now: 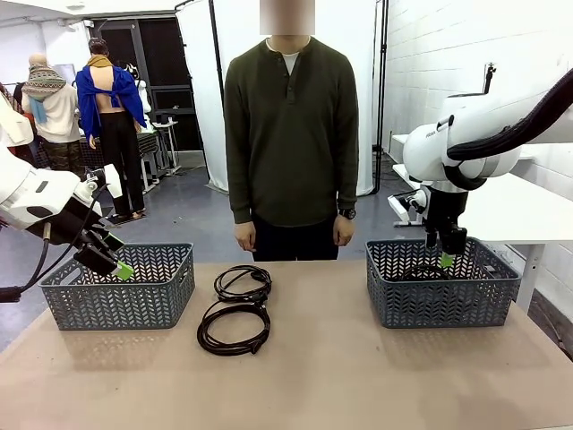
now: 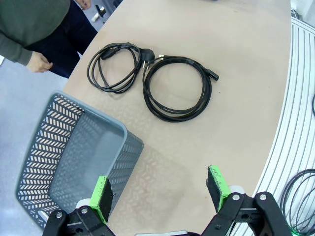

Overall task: Organize the cables according to human instructions.
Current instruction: Pick up a bundle of cables and place it in the basket indicated by the human.

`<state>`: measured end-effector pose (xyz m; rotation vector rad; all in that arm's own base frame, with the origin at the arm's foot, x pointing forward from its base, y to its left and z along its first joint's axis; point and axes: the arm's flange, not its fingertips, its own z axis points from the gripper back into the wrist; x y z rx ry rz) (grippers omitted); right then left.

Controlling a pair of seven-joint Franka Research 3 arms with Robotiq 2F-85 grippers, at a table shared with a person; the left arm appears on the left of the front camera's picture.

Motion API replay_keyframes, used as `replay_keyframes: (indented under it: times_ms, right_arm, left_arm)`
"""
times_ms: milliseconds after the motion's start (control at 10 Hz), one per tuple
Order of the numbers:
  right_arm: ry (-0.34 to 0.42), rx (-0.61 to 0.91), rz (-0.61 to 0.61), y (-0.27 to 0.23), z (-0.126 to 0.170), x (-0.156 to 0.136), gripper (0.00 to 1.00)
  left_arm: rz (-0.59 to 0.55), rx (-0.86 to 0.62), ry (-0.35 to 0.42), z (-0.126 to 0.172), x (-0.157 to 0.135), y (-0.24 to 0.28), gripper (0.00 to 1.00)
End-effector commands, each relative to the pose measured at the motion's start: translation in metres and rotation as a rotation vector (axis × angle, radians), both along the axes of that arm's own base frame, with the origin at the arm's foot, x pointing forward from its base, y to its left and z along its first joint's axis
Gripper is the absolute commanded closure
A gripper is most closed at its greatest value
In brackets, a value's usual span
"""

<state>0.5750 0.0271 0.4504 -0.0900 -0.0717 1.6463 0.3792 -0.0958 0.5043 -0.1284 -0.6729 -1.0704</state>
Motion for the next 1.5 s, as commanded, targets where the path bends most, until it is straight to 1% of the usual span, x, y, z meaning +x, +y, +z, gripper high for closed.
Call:
replay_keyframes:
  times_ms: [0,200,300,400,800,900,1000,1200,1300,1400]
  right_arm:
    - [0.006,0.012,0.027,-0.005,0.002,0.002,0.00]
    - [-0.003,0.002,0.022,-0.006,0.001,0.001,0.00]
    - [-0.030,-0.011,0.003,-0.011,0.002,0.003,0.00]
    - [0.002,0.000,-0.003,-0.002,0.001,0.000,0.00]
    - [0.000,-0.001,-0.005,-0.003,0.002,0.000,0.00]
    - [-0.014,0.032,-0.072,0.003,0.011,-0.007,0.00]
    - [0.001,0.079,-0.122,0.015,0.020,-0.019,0.00]
    - [-0.003,0.137,-0.201,0.033,0.031,-0.041,0.00]
    - [0.009,0.186,-0.238,0.042,0.035,-0.051,0.00]
    - [-0.004,0.241,-0.282,0.052,0.040,-0.065,0.00]
  left_arm:
    - [-0.016,-0.008,-0.001,-0.001,0.002,0.003,0.00]
    - [-0.016,-0.008,-0.001,-0.001,0.002,0.003,0.00]
    - [-0.016,-0.008,-0.001,-0.001,0.002,0.003,0.00]
    - [-0.016,-0.008,-0.001,-0.001,0.002,0.003,0.00]
    - [-0.016,-0.008,-0.001,-0.001,0.002,0.003,0.00]
    - [-0.016,-0.008,-0.001,-0.001,0.002,0.003,0.00]
    - [-0.016,-0.008,-0.001,-0.001,0.002,0.003,0.00]
    - [-0.016,-0.008,-0.001,-0.001,0.002,0.003,0.00]
    - [-0.016,-0.008,-0.001,-0.001,0.002,0.003,0.00]
    - [-0.016,-0.008,-0.001,-0.001,0.002,0.003,0.00]
